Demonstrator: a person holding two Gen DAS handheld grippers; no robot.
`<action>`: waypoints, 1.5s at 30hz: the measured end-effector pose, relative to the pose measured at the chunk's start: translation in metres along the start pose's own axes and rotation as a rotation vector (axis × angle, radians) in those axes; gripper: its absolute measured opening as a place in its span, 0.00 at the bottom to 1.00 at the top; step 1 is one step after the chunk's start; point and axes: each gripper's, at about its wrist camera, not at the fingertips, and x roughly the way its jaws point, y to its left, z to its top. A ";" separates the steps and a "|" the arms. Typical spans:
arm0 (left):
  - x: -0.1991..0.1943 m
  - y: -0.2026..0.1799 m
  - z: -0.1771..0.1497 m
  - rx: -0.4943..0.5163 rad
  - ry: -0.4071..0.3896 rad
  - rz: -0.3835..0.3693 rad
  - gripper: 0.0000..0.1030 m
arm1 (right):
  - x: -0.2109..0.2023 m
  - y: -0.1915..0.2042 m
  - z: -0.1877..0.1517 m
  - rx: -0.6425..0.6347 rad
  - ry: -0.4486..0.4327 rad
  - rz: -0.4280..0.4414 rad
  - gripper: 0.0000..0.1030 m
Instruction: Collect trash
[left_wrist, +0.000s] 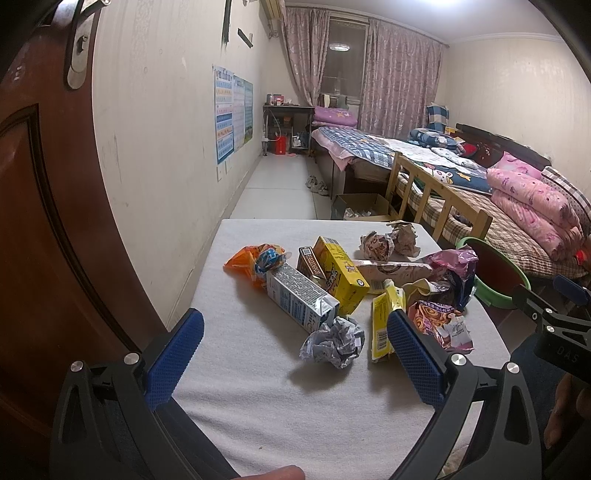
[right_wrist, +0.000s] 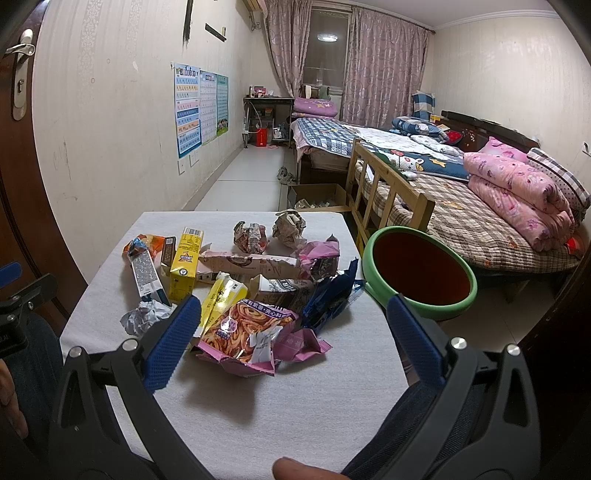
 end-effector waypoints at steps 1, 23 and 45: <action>0.000 0.000 0.000 0.000 -0.001 0.000 0.92 | 0.000 0.000 0.000 0.000 0.000 0.001 0.97; 0.002 -0.002 -0.003 0.000 0.012 -0.011 0.92 | 0.001 0.000 0.000 -0.001 0.003 0.002 0.97; 0.035 -0.003 -0.005 -0.016 0.202 -0.105 0.92 | 0.041 -0.002 -0.002 0.048 0.185 0.122 0.97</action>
